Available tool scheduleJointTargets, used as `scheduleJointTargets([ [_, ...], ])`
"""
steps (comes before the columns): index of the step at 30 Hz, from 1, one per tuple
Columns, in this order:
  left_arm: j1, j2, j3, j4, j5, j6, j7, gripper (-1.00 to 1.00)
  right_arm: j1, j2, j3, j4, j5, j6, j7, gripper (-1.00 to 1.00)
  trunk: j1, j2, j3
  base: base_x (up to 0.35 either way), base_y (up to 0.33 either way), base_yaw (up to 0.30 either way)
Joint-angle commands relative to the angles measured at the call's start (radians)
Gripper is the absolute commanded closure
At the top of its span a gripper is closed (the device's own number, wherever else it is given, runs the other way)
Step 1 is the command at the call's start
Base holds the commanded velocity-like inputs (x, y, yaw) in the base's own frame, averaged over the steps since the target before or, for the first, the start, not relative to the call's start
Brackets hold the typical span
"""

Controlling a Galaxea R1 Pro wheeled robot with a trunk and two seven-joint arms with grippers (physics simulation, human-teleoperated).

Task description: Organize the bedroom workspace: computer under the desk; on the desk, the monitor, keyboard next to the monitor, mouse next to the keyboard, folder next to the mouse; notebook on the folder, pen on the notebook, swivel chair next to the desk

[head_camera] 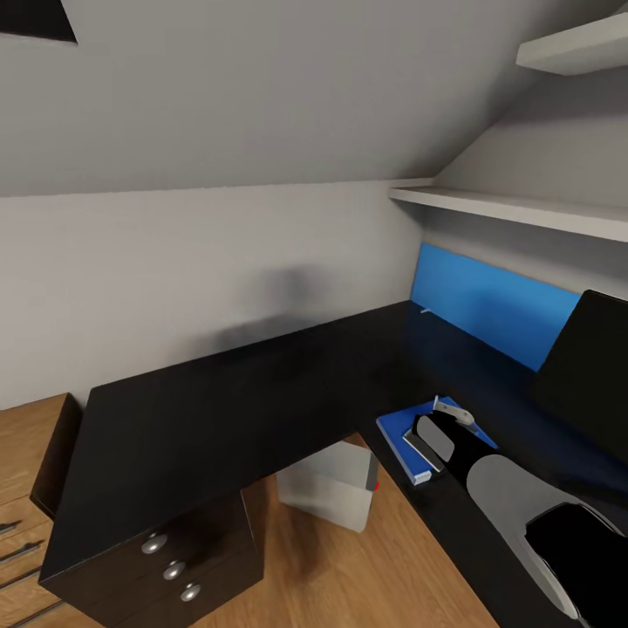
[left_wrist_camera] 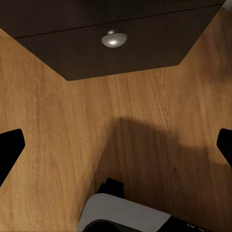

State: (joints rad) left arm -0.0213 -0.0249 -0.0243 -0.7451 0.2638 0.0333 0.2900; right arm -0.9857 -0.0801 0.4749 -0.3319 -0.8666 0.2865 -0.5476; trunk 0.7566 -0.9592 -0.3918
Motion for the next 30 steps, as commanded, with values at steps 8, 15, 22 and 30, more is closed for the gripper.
scheduleJointTargets([
  [8,0.000,0.000,-0.002,-0.002,0.006,0.004,0.006,-1.00,-0.001,-0.001,0.008,-0.003,-0.005,0.007,-0.006,1.00,0.000,-0.001,-0.001,0.001,0.000,0.000],
  [15,0.000,0.000,-0.002,-0.002,0.006,0.004,0.006,-1.00,-0.001,0.000,0.009,-0.004,-0.005,0.007,-0.006,-1.00,0.000,-0.001,-0.001,0.000,0.000,0.000],
  [22,0.000,0.000,-0.002,-0.003,0.006,0.004,0.007,-1.00,-0.001,-0.001,0.009,-0.004,-0.005,0.007,-0.006,-1.00,0.000,-0.001,-0.001,0.000,0.000,0.000],
  [30,0.000,0.000,-0.002,-0.002,0.006,0.004,0.007,-1.00,0.000,0.000,0.014,-0.096,-0.004,0.000,-0.015,-1.00,0.000,-0.001,-0.001,0.000,0.000,0.000],
])
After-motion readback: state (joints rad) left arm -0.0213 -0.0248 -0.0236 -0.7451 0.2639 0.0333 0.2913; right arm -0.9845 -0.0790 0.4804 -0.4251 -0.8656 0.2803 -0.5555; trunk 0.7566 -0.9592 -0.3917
